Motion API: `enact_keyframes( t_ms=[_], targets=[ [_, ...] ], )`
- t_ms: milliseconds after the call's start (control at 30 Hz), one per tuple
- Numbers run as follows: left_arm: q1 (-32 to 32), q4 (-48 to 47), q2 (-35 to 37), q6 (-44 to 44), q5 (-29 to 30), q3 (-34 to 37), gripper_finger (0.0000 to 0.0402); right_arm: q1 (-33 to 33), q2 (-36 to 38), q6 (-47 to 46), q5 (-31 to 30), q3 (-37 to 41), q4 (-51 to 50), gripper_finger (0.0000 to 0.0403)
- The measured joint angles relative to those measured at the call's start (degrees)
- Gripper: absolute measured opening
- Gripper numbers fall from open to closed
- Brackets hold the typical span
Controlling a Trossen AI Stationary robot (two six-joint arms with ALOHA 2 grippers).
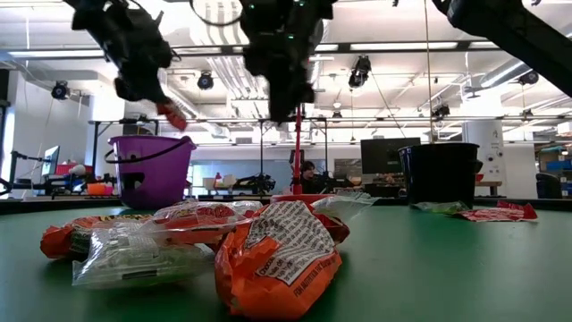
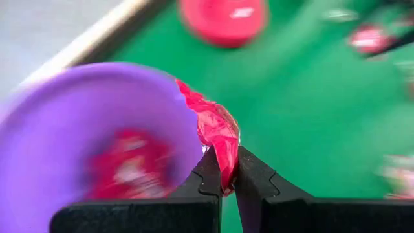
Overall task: Sort candy
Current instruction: Put the red candy into the violet bucket
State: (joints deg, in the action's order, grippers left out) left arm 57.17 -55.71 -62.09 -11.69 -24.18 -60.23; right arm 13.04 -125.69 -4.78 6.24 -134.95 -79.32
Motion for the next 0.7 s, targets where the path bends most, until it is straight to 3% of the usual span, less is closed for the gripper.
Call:
enact_keyframes(
  t_ms=[133, 533, 700],
  targets=[
    [0.11, -0.82, 2.75, -0.34, 10.99, 0.0, 0.0, -1.38, 0.0, -2.16, -0.3, 0.49, -8.92, 0.0139],
    [0.11, -3.49, 3.26, -2.8, 18.3, 0.0, 0.0001, -8.58, 0.0, -7.42, -0.26, 0.59, -10.63, 0.0137],
    [0.11, -5.91, 1.99, -4.32, 17.65, 0.0, 0.003, -11.64, 0.0, -10.99, -0.93, 0.59, -10.69, 0.0139]
  ],
)
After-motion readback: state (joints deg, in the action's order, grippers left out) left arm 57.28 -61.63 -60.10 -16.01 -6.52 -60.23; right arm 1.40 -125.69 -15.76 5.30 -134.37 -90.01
